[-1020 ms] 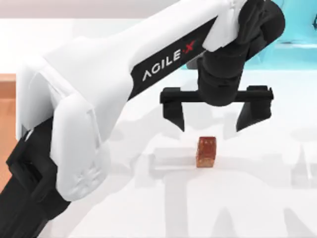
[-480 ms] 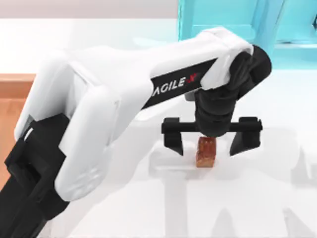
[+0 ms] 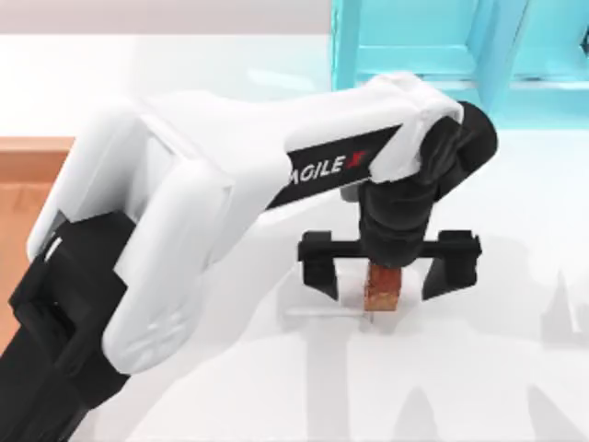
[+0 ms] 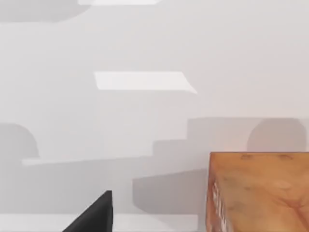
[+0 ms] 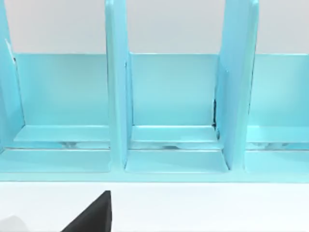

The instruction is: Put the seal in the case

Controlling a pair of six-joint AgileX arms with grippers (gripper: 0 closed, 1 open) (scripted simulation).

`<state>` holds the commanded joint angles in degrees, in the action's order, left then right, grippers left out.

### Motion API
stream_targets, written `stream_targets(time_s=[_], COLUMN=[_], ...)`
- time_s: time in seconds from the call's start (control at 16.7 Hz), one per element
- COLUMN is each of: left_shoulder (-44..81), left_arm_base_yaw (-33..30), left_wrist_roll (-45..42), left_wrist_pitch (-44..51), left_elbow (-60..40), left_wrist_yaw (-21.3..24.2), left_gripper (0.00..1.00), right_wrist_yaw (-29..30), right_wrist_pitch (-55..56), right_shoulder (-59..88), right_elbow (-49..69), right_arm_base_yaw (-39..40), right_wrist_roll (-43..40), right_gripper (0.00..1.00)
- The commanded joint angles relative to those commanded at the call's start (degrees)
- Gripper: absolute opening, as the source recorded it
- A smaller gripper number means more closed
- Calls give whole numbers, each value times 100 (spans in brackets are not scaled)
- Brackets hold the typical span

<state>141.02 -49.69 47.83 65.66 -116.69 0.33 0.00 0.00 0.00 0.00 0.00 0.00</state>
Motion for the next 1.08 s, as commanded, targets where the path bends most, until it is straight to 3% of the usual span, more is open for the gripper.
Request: stream_targets(time_s=[0.72,1.08], left_shoulder=[0,0], left_arm_base_yaw=[0,0], left_wrist_roll=[0,0], left_wrist_pitch=[0,0], left_elbow=[0,0], left_wrist_yaw=[0,0], left_gripper=[2,0], right_wrist_yaw=[0,0], right_wrist_pitch=[0,0], right_shoulder=[0,0], right_elbow=[0,0], right_arm_base_yaw=[0,0], right_wrist_roll=[0,0], right_gripper=[100,100])
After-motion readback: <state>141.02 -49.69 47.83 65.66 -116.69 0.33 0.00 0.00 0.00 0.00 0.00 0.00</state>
